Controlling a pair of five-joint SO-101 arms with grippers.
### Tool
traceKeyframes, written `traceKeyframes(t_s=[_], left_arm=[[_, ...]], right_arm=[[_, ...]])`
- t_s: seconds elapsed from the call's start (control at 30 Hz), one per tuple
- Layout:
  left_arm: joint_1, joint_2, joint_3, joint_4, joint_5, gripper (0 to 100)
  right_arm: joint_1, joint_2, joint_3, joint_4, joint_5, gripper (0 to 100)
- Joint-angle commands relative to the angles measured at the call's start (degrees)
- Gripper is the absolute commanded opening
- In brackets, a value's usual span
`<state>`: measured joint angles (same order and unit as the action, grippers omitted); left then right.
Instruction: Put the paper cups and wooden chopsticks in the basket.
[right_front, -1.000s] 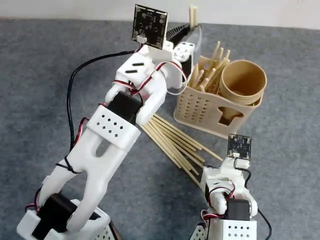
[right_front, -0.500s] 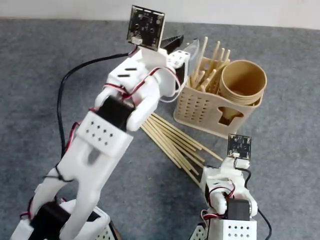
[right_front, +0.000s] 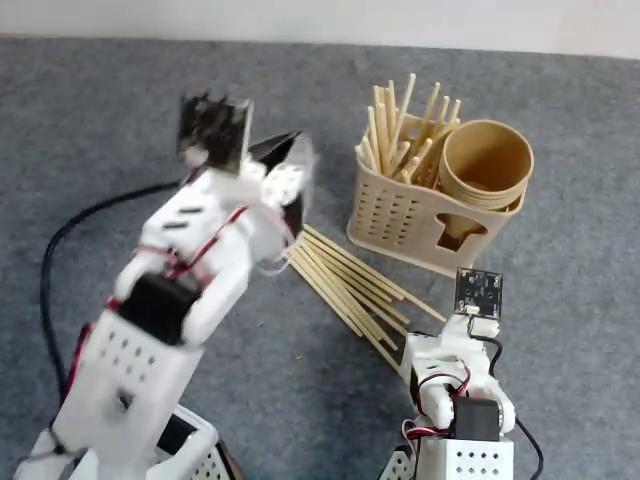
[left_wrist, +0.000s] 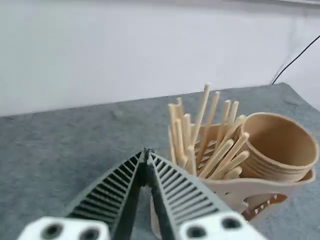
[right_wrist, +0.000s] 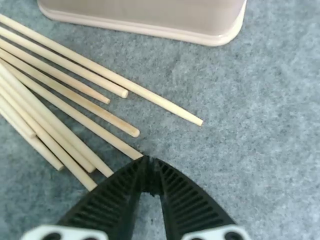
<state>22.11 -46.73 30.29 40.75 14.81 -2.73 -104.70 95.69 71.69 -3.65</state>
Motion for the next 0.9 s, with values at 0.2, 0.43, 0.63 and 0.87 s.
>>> traceKeyframes(t_s=[0.2,0.43,0.63,0.87], left_arm=[[-11.5,-25.7,26.2,-12.4,-1.4,1],[-16.7,-32.3,35.5,-12.3,-1.4,1],[-21.3,-35.3,44.1,-12.6,-1.4,1],[-24.7,-42.2,54.0,-12.6,-1.5,1]], right_arm=[[0.5,-0.7,7.6,0.2,0.0,0.5],[0.5,-0.7,7.6,0.2,0.0,0.5],[0.5,-0.7,7.6,0.2,0.0,0.5],[0.5,-0.7,7.6,0.2,0.0,0.5]])
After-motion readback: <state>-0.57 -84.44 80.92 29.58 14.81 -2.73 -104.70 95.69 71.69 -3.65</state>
